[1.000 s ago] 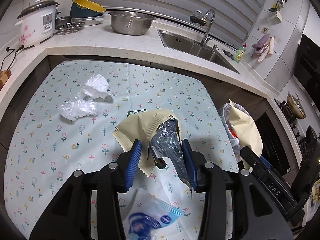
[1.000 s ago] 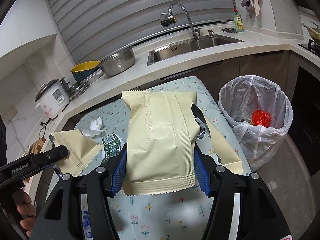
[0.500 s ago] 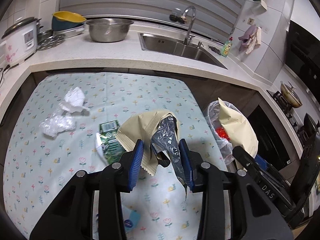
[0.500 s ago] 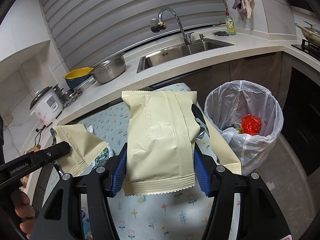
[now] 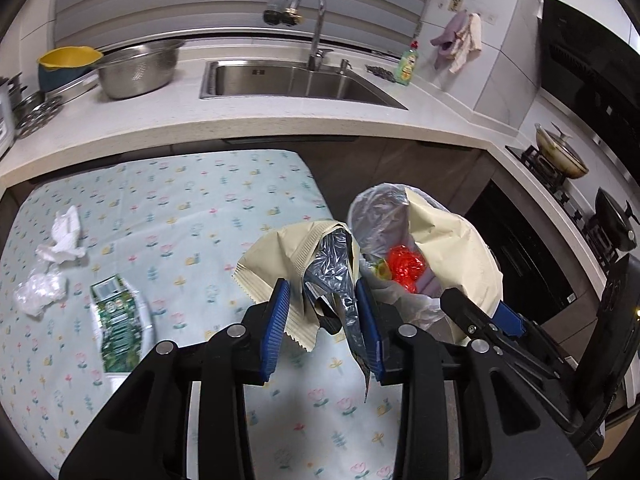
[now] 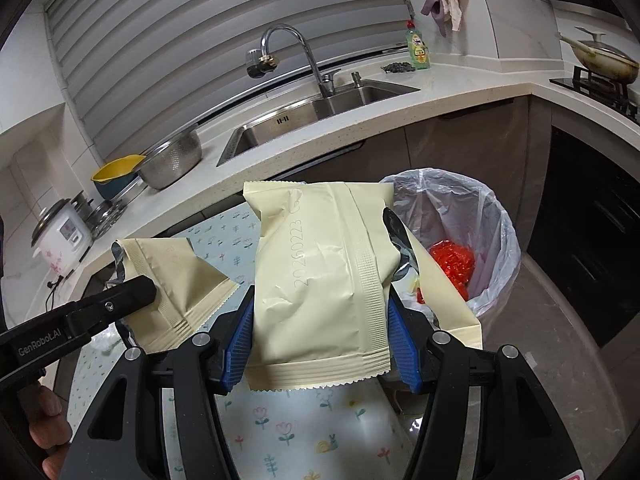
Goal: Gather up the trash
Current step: 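Carry both beige pouches to the bin and open both tools inside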
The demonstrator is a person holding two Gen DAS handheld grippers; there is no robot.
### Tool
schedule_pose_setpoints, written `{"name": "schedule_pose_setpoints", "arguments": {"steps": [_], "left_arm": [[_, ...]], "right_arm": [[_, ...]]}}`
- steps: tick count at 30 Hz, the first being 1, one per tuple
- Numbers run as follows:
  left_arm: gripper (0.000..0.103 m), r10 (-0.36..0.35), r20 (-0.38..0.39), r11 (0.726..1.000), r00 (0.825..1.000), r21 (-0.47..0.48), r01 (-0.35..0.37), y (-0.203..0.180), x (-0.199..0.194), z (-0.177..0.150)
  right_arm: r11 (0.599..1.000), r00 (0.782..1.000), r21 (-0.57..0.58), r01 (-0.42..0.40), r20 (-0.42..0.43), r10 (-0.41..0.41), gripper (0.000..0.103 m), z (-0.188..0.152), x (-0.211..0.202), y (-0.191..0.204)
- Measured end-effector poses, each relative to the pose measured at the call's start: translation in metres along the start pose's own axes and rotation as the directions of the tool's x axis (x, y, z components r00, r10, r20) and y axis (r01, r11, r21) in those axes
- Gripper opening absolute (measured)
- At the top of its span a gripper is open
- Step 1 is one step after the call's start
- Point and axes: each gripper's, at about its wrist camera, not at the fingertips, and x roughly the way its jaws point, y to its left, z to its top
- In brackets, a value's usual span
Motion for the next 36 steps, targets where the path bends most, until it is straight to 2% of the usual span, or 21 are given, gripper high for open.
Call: {"name": "schedule_pose_setpoints", "arguments": {"steps": [15, 25, 28, 29, 30, 32, 34, 36], "left_arm": [[0.033, -0.031, -0.059, 0.994, 0.998, 0.100, 0.037, -0.062, 0.072, 0.015], [0.033, -0.069, -0.100, 0.989, 0.993, 0.124, 0.082, -0.082, 0.111, 0.035], [0.035, -0.088, -0.096, 0.987, 0.992, 0.126, 0.099, -0.083, 0.118, 0.042], [0.043, -0.092, -0.094, 0.986, 0.991, 0.128, 0.103, -0.083, 0.119, 0.044], [0.056, -0.101, -0.090, 0.986, 0.991, 0.126, 0.112, -0.084, 0.120, 0.046], [0.070, -0.106, -0.075, 0.986, 0.992, 0.123, 0.115, -0.084, 0.119, 0.049], [0.075, -0.108, -0.058, 0.985, 0.992, 0.126, 0.114, -0.084, 0.116, 0.051], [0.076, -0.108, -0.055, 0.986, 0.993, 0.124, 0.115, -0.084, 0.115, 0.053]], "right_arm": [[0.998, 0.998, 0.036, 0.055, -0.006, -0.055, 0.057, 0.025, 0.040, -0.060], [0.995, 0.996, 0.049, 0.088, -0.018, -0.088, 0.058, 0.040, 0.066, -0.083], [0.994, 0.995, 0.052, 0.096, -0.026, -0.094, 0.061, 0.043, 0.073, -0.086], [0.994, 0.995, 0.053, 0.100, -0.024, -0.099, 0.061, 0.043, 0.073, -0.087], [0.993, 0.994, 0.055, 0.104, -0.022, -0.103, 0.063, 0.044, 0.074, -0.087], [0.993, 0.994, 0.061, 0.106, -0.012, -0.105, 0.071, 0.044, 0.073, -0.086], [0.992, 0.994, 0.061, 0.112, -0.001, -0.112, 0.072, 0.046, 0.071, -0.085], [0.992, 0.993, 0.060, 0.114, 0.001, -0.115, 0.072, 0.048, 0.070, -0.085]]}}
